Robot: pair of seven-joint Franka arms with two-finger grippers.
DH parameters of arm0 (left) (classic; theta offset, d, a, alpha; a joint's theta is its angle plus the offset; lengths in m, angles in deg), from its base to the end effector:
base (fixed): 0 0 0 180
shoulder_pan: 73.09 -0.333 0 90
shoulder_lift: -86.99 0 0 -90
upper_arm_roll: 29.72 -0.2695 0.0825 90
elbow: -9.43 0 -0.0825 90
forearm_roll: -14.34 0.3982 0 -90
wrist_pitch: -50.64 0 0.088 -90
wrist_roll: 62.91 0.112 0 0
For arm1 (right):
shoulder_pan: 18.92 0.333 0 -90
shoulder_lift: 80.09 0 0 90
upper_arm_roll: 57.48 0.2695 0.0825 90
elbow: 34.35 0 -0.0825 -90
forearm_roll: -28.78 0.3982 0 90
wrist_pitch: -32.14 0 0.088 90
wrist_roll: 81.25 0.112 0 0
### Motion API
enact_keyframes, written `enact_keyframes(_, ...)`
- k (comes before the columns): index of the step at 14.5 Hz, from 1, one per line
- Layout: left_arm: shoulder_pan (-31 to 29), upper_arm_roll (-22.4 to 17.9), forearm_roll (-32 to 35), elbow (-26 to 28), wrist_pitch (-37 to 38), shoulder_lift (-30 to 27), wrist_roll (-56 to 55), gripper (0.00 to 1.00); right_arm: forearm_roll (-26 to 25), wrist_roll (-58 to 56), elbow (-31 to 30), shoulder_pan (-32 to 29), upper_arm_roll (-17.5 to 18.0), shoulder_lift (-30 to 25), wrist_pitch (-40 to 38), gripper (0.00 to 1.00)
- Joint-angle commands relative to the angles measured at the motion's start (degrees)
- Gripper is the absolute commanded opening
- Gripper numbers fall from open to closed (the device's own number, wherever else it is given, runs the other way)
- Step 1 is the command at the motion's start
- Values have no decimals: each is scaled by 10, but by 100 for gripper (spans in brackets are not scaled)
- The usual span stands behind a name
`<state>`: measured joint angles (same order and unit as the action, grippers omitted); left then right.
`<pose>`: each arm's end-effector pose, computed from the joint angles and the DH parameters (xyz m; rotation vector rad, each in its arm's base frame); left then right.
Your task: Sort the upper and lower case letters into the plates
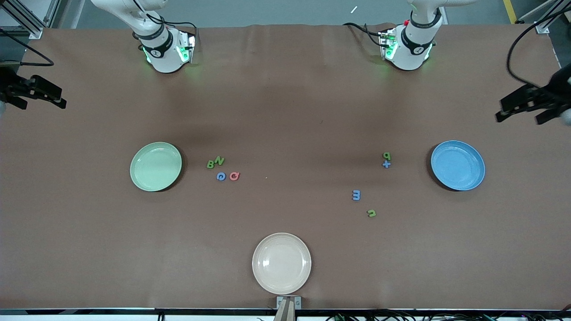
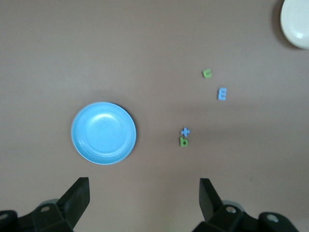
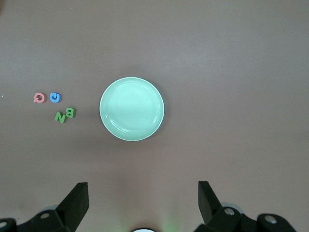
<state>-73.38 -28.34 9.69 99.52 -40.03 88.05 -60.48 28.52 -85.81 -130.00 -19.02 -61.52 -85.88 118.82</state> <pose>0.5740 -0.0198 0.5631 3.0585 -0.0920 -0.0113 0.5331 -0.0407 0.5761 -3.1336 -0.0121 0.0868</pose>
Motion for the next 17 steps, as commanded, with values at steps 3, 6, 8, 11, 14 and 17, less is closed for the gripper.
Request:
enact_keyframes(3, 1, 79, -3, 109, -121, 19, -103, 100, 10, 4, -20, -4, 2, -20, 4, 100)
enact_keyframes(6, 3, 118, 5, 169, -221, 51, -166, 100, 10, 3, -19, -3, 2, -20, 5, 100)
enact_keyframes(8, 11, 139, 37, 208, -283, 75, -217, 100, 10, 3, -19, -3, 2, -20, 4, 100)
enact_keyframes(11, 28, 140, 52, 306, -383, 70, -241, 100, 10, 3, -19, -3, 2, -20, 4, 100)
enact_keyframes(14, 27, 140, 62, 419, -498, 59, -248, 100, 10, 3, -19, -3, 2, -20, 4, 100)
enact_keyframes(17, 24, 140, 100, 479, -543, 54, -254, 100, 10, 3, -19, -2, 3, -20, 4, 100)
